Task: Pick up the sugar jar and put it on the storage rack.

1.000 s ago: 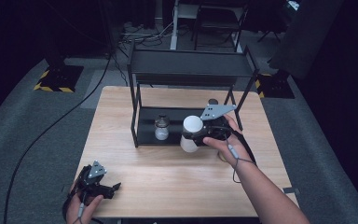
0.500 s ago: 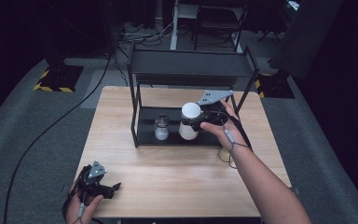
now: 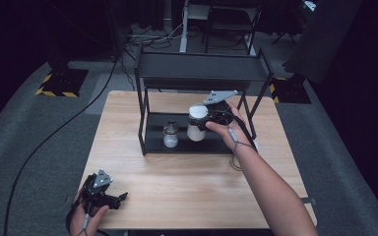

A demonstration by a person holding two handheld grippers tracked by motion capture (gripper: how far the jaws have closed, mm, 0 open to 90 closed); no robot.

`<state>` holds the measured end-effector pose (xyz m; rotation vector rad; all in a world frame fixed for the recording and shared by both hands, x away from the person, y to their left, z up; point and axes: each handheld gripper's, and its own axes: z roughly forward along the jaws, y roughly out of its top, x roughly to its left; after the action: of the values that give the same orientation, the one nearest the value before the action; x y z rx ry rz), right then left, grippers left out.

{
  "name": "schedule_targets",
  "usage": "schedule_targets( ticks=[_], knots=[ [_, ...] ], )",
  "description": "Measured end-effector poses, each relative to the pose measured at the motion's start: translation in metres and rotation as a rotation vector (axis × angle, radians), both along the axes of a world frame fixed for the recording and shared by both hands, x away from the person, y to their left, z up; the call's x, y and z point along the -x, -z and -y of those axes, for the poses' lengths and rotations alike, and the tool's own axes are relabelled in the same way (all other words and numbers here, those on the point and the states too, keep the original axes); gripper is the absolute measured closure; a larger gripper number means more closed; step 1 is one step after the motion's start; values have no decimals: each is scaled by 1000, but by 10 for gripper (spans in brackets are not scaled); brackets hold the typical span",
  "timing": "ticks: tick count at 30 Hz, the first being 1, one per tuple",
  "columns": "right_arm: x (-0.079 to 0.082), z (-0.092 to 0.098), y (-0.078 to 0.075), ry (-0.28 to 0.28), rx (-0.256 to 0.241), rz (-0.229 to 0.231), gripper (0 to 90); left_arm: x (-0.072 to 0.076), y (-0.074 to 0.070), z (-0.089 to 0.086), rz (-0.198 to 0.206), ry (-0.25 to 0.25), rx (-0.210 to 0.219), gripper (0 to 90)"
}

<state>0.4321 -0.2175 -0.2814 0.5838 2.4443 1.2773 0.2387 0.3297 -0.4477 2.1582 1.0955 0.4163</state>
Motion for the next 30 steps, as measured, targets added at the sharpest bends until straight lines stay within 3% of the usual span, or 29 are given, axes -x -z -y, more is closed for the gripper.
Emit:
schedule_targets(
  ticks=[25, 30],
  knots=[
    [-36, -28, 52, 66, 41, -85, 334, -1, 0, -1, 3, 23, -2, 2],
    [-34, -34, 59, 73, 61, -69, 334, -1, 0, -1, 4, 28, -3, 2]
  ],
)
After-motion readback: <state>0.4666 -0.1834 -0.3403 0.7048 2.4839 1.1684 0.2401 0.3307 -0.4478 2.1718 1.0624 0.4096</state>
